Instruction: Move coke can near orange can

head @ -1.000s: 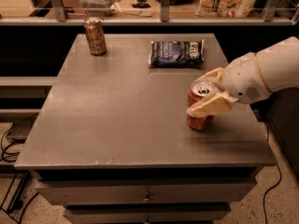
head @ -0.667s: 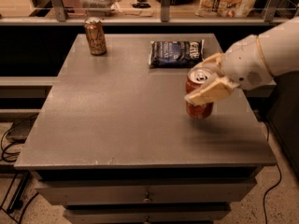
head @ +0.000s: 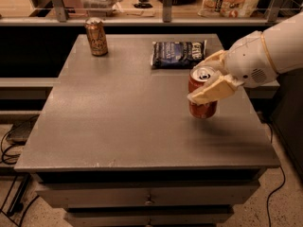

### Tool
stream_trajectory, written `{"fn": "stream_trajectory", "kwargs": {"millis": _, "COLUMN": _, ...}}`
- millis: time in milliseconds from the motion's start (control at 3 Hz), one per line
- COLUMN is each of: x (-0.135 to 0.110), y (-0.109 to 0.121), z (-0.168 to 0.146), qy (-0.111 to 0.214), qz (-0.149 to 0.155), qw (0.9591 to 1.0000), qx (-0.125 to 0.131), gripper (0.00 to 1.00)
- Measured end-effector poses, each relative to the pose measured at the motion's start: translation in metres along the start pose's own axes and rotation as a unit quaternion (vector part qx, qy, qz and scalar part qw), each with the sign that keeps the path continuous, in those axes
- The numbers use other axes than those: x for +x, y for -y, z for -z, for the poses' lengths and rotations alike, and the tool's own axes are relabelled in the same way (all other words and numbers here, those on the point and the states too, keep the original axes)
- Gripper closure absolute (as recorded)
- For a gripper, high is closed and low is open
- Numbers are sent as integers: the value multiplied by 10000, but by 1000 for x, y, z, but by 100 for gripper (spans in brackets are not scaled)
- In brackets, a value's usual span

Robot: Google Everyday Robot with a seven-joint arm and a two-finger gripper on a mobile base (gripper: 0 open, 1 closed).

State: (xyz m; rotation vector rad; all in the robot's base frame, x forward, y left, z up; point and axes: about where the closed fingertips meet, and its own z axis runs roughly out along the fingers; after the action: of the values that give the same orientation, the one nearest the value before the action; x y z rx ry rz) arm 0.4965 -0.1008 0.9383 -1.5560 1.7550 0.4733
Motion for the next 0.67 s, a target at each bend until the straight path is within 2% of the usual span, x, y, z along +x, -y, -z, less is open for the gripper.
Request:
{"fn": "stream_trajectory", "kwargs": {"millis": 333, "x": -4, "y": 5, "z": -9, "qy": 116, "qz": -168, "qw": 9997, "qx": 120, "gripper": 100}}
{"fn": "stream_trajectory", "kwargs": {"millis": 667, "x": -41, "y": 27, "z": -32, "qy": 527, "qz": -27, "qw": 9981, "qx": 325, "gripper": 100}}
